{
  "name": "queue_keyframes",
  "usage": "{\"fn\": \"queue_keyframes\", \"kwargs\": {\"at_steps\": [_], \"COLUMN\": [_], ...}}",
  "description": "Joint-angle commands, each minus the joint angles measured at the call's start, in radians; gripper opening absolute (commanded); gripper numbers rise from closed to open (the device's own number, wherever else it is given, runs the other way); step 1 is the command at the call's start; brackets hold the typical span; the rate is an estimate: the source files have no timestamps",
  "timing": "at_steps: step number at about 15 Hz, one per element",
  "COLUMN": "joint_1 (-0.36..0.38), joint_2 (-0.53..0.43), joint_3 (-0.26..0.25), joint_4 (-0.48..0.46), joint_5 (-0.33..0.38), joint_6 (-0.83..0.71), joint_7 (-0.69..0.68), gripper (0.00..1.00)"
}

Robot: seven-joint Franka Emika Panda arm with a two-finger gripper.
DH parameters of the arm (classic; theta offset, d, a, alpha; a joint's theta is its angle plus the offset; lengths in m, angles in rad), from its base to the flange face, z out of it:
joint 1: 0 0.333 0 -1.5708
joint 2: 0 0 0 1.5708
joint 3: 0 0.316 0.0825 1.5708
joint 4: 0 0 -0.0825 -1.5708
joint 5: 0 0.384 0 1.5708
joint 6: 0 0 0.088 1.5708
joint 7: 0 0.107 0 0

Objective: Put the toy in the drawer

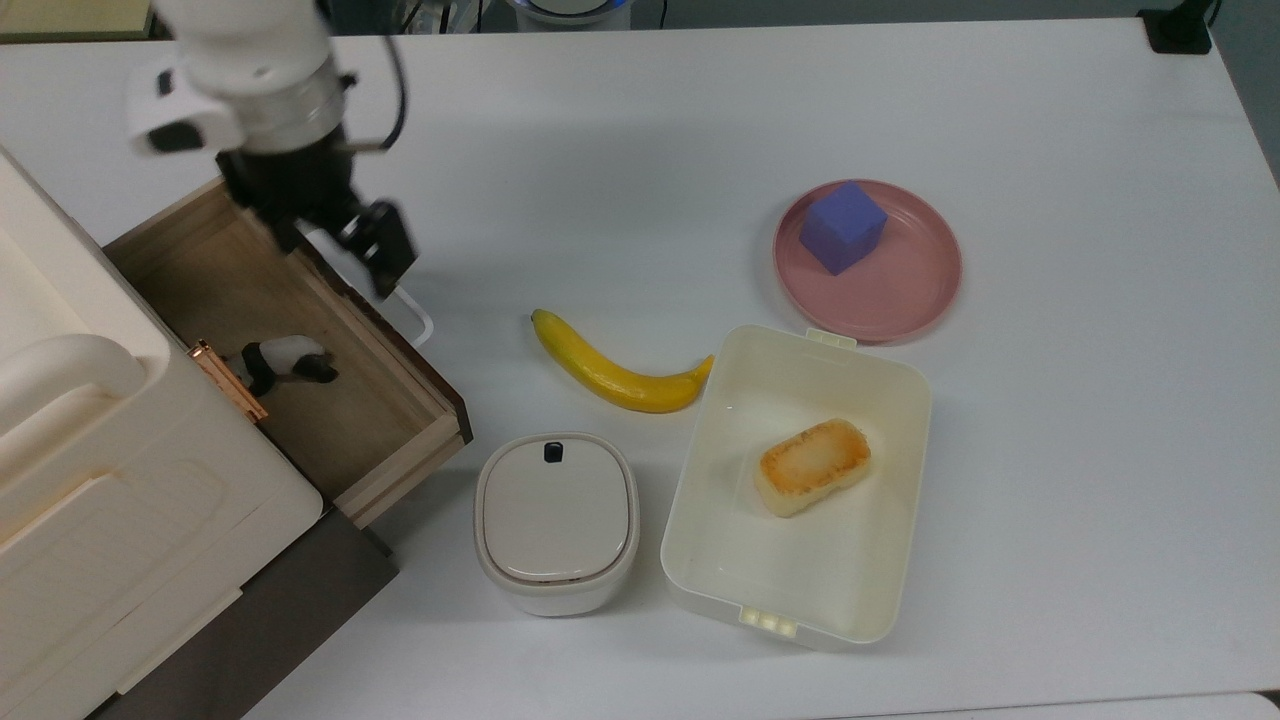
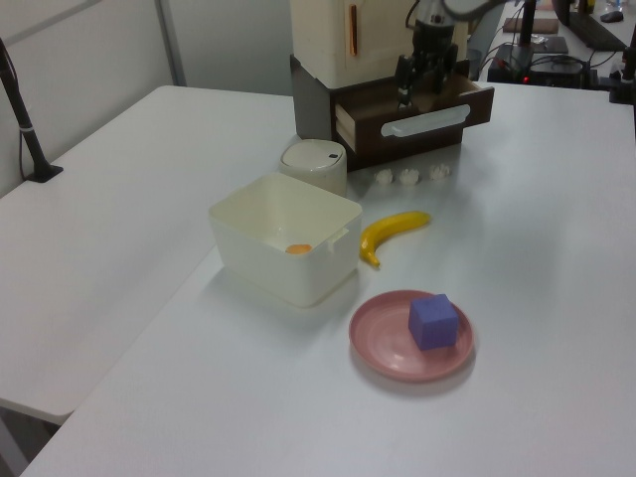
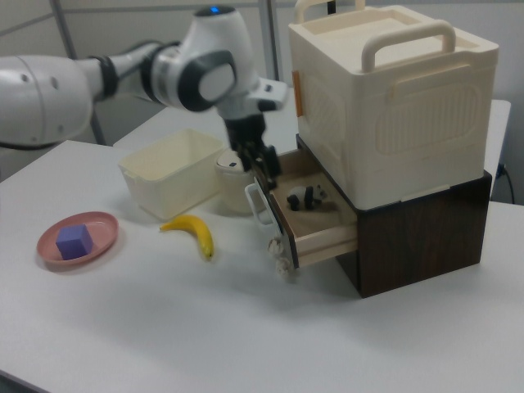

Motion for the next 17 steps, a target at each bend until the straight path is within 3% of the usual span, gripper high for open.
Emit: {"fn": "queue_keyframes", "kwargs": {"at_steps": [1, 4, 6, 17], "joint_1": [0.080, 0.141, 0.175, 0.170], "joint_2": [-0.110, -0.171, -0.214, -0.244], "joint_3": [-0.002, -0.002, -0.002, -0.004], "joint_4": [-0.031, -0.037, -0.058, -0.086], "joint_5": [-0.007, -0.006, -0.006, -0.001], "joint_6": [-0.236, -0.378, -0.396, -0.305], "joint_7": [-0.080, -0.120, -0.144, -0.186], "gripper": [1.00, 1.00, 1.00, 1.00]}}
